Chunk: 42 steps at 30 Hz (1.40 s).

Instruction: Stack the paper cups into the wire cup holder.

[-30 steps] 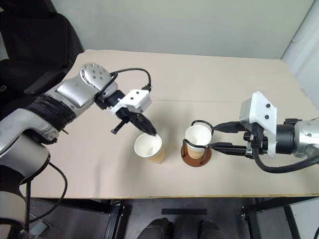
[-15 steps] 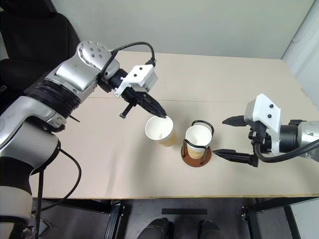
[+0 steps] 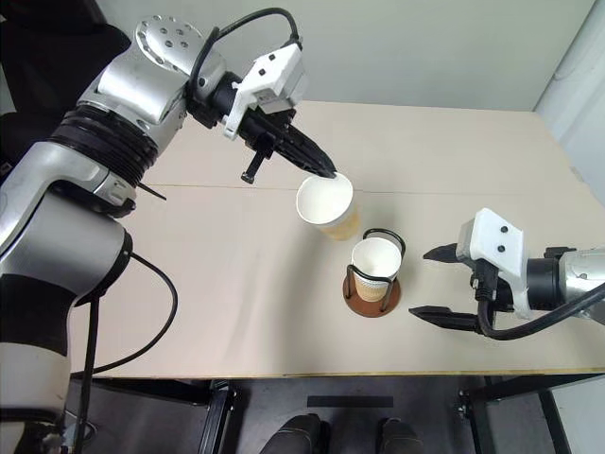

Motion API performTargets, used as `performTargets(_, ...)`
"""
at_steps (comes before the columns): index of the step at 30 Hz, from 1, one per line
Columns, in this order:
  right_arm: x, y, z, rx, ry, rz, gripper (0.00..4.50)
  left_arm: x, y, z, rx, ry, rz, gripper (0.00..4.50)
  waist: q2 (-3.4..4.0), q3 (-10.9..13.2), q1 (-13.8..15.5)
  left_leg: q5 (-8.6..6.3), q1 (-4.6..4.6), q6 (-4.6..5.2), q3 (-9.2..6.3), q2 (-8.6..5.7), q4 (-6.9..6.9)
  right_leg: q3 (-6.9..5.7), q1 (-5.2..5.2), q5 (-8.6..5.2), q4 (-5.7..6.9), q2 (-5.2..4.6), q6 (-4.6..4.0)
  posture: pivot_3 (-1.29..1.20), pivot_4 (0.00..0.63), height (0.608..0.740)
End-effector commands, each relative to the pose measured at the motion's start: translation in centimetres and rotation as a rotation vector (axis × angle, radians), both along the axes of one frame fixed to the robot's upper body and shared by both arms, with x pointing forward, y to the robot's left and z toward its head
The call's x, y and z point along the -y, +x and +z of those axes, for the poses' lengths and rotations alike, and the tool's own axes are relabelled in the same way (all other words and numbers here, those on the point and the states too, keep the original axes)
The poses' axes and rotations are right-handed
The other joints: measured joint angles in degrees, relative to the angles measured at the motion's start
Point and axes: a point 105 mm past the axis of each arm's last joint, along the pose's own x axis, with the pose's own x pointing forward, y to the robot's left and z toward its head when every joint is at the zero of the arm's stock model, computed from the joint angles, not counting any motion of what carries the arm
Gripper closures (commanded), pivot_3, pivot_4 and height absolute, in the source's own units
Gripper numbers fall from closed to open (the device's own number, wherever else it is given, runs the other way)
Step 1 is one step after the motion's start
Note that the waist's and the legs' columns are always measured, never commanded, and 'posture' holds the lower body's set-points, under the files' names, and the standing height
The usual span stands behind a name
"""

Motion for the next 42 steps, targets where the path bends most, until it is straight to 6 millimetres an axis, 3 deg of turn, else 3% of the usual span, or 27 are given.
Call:
performTargets(1, 0.2, 0.1, 2.0, 0.096, -0.008, -0.002, 0.04, 1.3, -1.6, 2.4, 0.005, -0.061, -0.082, 4.50, 0.00, 0.01, 0.05, 0.00, 0.00, 0.00, 0.06, -0.04, 0.00, -0.02, 0.00, 0.01, 0.00, 0.04, 0.01, 0.00, 0.150, 0.740)
performTargets(8, 1.8, 0.6, 5.2, 0.177, -0.002, -0.065, 0.04, 2.3, -1.9, 1.7, -0.009, -0.041, -0.122, 4.50, 0.04, 0.04, 0.14, 0.00, 0.01, 0.01, 0.07, -0.02, 0.02, 0.06, -0.01, 0.03, 0.00, 0.01, 0.07, 0.00, 0.150, 0.740)
performTargets(15, 2.5, -0.4, 8.2, 0.213, 0.026, -0.109, 0.04, 3.0, -2.1, 0.9, -0.026, -0.019, -0.150, 4.50, 0.06, 0.05, 0.22, 0.00, 0.00, 0.01, 0.18, -0.05, 0.00, 0.04, -0.03, 0.02, -0.01, 0.06, 0.08, 0.00, 0.150, 0.740)
performTargets(24, 3.3, -1.6, 8.6, 0.208, 0.004, -0.156, 0.04, 3.8, -2.3, -0.6, -0.060, 0.028, -0.181, 4.50, 0.07, 0.06, 0.33, -0.01, 0.01, 0.01, 0.21, -0.06, 0.02, 0.06, -0.03, 0.02, 0.03, 0.04, 0.09, 0.00, 0.150, 0.740)
performTargets(35, 3.5, -2.0, 8.7, 0.225, -0.004, -0.180, 0.04, 5.0, -1.7, -1.9, -0.071, 0.055, -0.172, 4.50, 0.08, 0.06, 0.51, -0.02, 0.02, 0.03, 0.24, -0.04, 0.08, 0.09, -0.03, 0.02, 0.07, 0.03, 0.11, 0.00, 0.150, 0.740)
performTargets(42, 3.6, -1.9, 8.8, 0.227, -0.008, -0.179, 0.04, 4.7, -1.2, -2.7, -0.051, 0.093, -0.158, 4.50, 0.09, 0.07, 0.58, -0.02, 0.02, 0.05, 0.23, -0.03, 0.11, 0.14, -0.03, 0.02, 0.09, 0.00, 0.13, 0.00, 0.150, 0.740)
